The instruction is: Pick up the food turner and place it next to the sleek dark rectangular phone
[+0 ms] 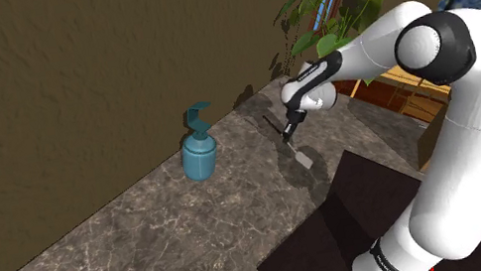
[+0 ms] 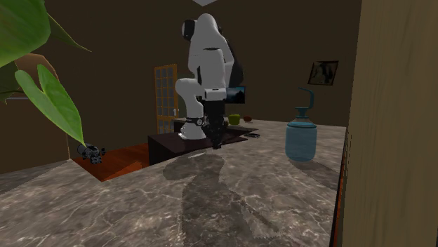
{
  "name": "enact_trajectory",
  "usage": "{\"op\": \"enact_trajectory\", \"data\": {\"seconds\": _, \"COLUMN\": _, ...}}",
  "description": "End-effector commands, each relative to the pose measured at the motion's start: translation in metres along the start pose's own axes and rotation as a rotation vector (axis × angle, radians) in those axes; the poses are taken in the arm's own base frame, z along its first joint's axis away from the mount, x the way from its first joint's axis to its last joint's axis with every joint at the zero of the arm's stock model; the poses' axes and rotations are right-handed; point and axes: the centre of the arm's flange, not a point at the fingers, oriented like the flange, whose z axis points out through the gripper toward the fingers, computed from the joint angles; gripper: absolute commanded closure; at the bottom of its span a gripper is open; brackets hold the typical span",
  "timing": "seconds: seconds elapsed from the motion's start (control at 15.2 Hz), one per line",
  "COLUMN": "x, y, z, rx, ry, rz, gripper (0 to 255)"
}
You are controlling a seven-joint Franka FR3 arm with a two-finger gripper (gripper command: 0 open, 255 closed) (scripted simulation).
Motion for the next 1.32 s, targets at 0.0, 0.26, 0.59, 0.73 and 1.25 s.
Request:
{"op": "enact_trajectory", "data": {"seconds": 0.0, "x": -0.001, "y": -0.013, "z": -0.006, "rx": 0.0, "ry": -0.001, "rz": 0.0, "gripper": 255}}
{"op": "enact_trajectory", "data": {"seconds": 0.26, "x": -0.005, "y": -0.066, "z": -0.006, "rx": 0.0, "ry": -0.001, "rz": 0.0, "gripper": 255}}
{"op": "enact_trajectory", "data": {"seconds": 0.59, "x": -0.01, "y": -0.132, "z": -0.007, "rx": 0.0, "ry": -0.001, "rz": 0.0, "gripper": 255}}
{"op": "enact_trajectory", "data": {"seconds": 0.73, "x": -0.012, "y": -0.158, "z": -0.007, "rx": 0.0, "ry": -0.001, "rz": 0.0, "gripper": 255}}
{"op": "enact_trajectory", "data": {"seconds": 1.25, "x": -0.02, "y": -0.263, "z": -0.008, "rx": 0.0, "ry": -0.001, "rz": 0.0, "gripper": 255}}
